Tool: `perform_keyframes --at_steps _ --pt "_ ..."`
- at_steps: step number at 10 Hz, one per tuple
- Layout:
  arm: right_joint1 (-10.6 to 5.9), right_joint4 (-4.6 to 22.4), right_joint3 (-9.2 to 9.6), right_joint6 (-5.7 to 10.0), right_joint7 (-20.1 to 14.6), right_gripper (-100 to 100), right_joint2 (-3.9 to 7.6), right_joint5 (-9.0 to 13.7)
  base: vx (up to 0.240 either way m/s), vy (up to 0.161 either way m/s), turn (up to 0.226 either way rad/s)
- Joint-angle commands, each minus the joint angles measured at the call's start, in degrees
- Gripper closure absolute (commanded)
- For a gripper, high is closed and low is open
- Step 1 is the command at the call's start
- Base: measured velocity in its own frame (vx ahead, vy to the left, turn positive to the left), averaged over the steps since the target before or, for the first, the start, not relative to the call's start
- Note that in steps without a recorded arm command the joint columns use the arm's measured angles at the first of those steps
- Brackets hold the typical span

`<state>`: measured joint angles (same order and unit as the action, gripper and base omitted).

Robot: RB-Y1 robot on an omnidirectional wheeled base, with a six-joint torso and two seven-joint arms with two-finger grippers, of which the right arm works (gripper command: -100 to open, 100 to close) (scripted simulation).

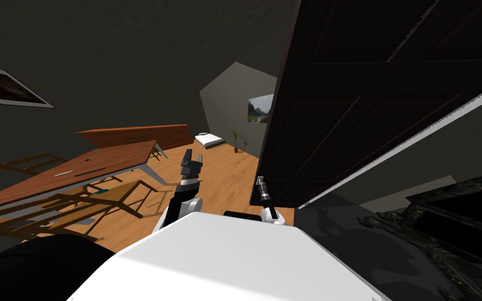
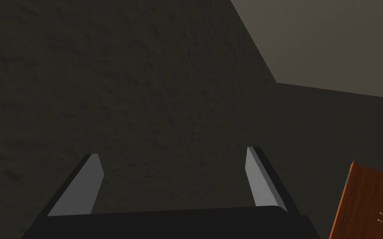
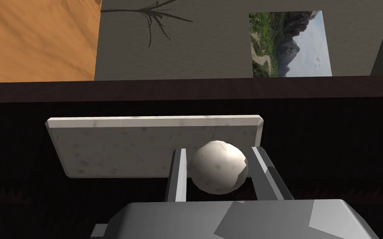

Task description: Push the door open

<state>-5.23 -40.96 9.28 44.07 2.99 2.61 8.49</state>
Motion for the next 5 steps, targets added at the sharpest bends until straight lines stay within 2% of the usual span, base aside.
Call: perform_keyframes --at_steps 1,2,3,5 --pt "-0.33 -0.26 -1.56 -0.12 0.36 100 -0.1 0.57 0.182 0.119 -0.074" --pt "-0.05 0.16 -0.84 -0.06 0.27 100 -0.25 0.29 0.083 0.053 -0.03" --pt "-0.26 0.19 -2.15 0.02 0.64 100 0.4 0.87 0.157 0.085 -0.051" --pt "-0.4 0.35 -3.37 0.08 1.0 100 0.81 1.4 0.231 0.111 -0.069"
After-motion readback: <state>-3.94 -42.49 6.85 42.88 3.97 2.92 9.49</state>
